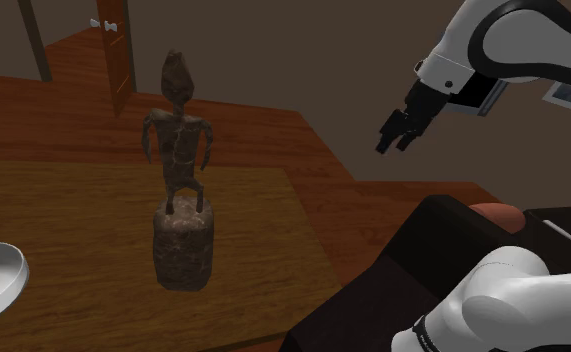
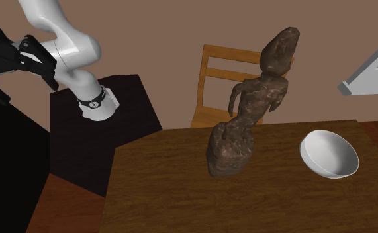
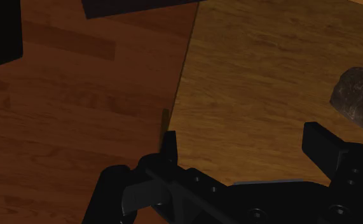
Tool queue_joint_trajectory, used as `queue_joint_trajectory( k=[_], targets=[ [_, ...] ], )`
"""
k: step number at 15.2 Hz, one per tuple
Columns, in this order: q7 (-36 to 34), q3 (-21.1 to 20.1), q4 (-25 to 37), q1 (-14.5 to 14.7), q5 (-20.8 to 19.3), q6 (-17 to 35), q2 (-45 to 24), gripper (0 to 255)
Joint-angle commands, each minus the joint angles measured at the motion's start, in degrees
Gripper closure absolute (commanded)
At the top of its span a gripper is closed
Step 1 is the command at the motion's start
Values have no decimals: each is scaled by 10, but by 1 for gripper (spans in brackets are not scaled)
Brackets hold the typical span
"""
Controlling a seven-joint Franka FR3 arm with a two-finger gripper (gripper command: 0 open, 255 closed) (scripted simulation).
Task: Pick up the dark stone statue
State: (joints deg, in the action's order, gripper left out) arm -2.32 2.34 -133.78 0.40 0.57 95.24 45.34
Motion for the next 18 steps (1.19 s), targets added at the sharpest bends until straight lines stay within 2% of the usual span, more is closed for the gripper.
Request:
queue_joint_trajectory(
  k=[1, 9, 18],
  targets=[
    [0, 0, 0, 0, 0, 0, 0, 0],
    [89, -8, 90, 69, 34, 64, -139, 0],
    [189, -28, 215, 134, 72, 93, -278, 0]
  ],
)
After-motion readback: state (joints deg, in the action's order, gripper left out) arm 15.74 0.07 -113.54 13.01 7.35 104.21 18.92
